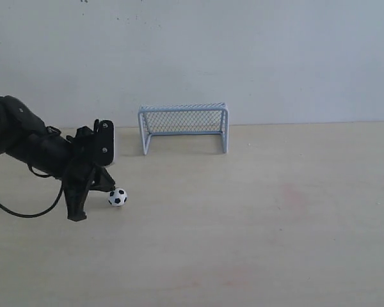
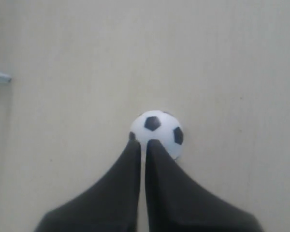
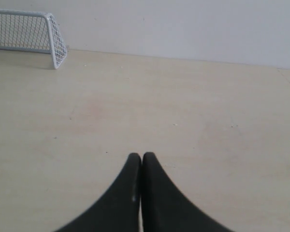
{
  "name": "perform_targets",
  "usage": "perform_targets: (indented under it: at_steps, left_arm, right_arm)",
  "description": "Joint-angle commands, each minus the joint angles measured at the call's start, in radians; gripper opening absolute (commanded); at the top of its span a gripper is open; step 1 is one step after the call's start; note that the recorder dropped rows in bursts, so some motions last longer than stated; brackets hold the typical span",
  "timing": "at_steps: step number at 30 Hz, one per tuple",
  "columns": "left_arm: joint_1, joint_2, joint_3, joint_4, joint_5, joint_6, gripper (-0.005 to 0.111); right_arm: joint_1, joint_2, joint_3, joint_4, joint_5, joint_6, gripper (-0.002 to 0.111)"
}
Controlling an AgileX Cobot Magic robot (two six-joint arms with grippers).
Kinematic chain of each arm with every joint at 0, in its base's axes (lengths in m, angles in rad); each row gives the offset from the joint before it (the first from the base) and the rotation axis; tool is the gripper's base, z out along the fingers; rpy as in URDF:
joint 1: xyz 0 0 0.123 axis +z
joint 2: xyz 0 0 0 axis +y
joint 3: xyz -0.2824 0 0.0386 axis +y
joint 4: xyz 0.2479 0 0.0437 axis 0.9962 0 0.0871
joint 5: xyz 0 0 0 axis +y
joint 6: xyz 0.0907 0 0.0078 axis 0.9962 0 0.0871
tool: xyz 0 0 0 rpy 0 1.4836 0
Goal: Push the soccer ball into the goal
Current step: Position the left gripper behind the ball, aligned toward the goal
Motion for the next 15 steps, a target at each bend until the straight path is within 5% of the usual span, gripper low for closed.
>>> perform_targets:
  at_steps: [1, 4, 11, 15]
  left_arm:
    - [0.001, -0.009, -0.003, -0.019, -0.041, -0.106, 0.004]
    - [0.018, -0.031, -0.027, -0.012, 0.043, -0.169, 0.004]
    - [0.072, -0.047, -0.166, 0.086, 0.558, -0.234, 0.004]
    - [0.079, -0.027, -0.209, 0.214, 0.618, -0.257, 0.004]
  right_arm:
    - [-0.004, -0.005, -0.001, 0.0, -0.008, -0.004, 0.0]
    - [-0.004, -0.005, -0.001, 0.0, -0.008, -0.004, 0.0]
    - [-0.004, -0.005, -0.001, 0.0, -0.008, -0.004, 0.0]
    - [-0.004, -0.005, -0.001, 0.0, -0.008, -0.004, 0.0]
